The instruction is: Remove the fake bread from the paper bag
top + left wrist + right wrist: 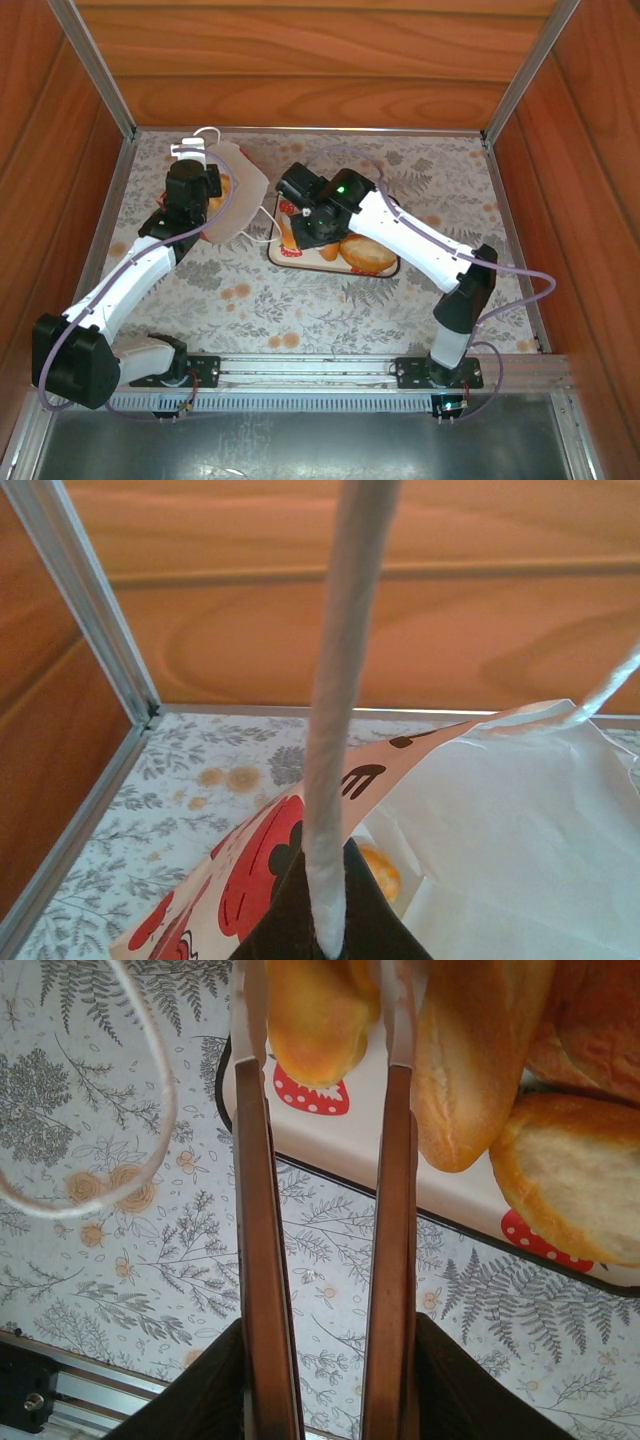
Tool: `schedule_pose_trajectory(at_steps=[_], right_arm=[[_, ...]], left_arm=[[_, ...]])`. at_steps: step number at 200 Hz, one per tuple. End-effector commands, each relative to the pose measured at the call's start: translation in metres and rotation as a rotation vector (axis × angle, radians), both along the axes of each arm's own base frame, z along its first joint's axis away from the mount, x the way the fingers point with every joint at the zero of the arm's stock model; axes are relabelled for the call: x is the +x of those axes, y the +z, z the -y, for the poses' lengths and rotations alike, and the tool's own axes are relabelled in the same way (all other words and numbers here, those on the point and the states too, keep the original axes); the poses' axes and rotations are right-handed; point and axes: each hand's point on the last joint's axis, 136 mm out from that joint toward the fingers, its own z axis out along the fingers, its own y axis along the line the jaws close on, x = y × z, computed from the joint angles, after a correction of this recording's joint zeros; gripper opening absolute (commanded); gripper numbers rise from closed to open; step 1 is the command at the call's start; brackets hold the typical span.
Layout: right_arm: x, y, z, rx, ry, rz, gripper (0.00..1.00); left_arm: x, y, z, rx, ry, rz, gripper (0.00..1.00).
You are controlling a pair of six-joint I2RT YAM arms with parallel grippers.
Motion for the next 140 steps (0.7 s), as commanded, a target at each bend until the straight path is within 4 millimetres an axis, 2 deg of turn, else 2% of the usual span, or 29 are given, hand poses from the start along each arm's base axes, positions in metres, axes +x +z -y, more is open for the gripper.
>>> schedule_pose_trajectory(at_steps=[1,50,140], right_arm=[[-0.002,-0.003,-0.004,-0.067,0.049,0.026,0.40],[-0.008,-0.012,-0.017,-0.083,0.089,0.005,0.38],[0.004,-0.039,-0.009,-0.204,0.054,0.014,0.41]], left_arm=[[-0.007,0.002,-0.019,-0.016,0.078,0.006,0.00],[-0.010,-0.001,-0.028,-0.030,0.106,0.000,0.00],[-0.010,-0.002,-0.025,-0.049,0.087,-0.003,0.00]])
